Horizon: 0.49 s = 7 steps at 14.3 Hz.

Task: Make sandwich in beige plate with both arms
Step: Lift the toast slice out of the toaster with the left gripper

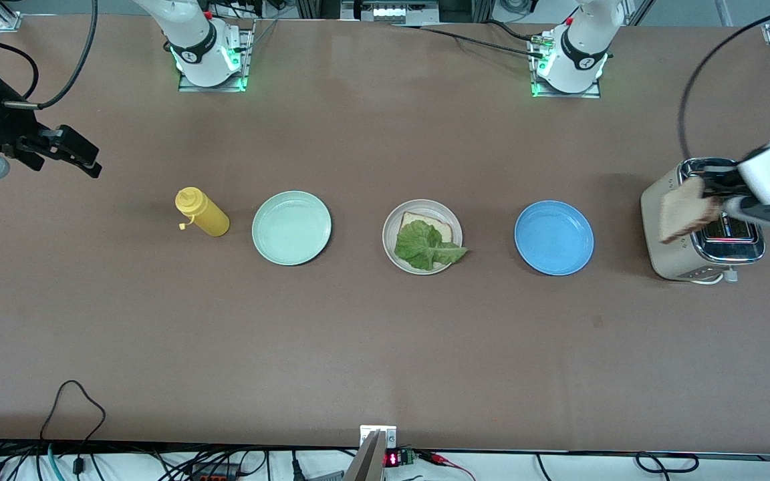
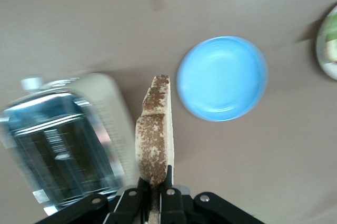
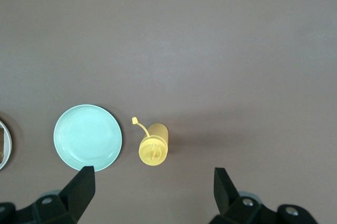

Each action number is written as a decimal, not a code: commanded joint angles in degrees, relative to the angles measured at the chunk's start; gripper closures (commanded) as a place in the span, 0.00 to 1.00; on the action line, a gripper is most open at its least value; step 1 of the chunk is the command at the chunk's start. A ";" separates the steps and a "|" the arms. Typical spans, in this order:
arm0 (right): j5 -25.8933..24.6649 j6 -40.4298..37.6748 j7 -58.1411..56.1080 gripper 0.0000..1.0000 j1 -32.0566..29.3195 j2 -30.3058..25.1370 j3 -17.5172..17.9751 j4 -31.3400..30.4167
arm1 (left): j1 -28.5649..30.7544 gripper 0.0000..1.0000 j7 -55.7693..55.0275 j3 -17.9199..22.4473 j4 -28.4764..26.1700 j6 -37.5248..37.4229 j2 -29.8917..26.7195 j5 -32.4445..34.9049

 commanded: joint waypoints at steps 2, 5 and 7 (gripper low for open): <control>0.13 -1.97 -1.83 0.00 0.68 -0.56 -1.04 0.46 | 0.46 0.99 -11.35 -8.47 1.57 -3.10 4.58 -12.22; 0.13 -3.03 -5.00 0.00 0.68 -1.70 -1.04 0.02 | -3.48 0.99 -14.53 -11.39 2.18 -1.61 9.32 -19.02; 0.13 -2.16 -5.00 0.00 0.85 -3.71 -1.38 -2.43 | -4.99 0.99 -16.74 -11.30 3.15 1.36 13.97 -31.36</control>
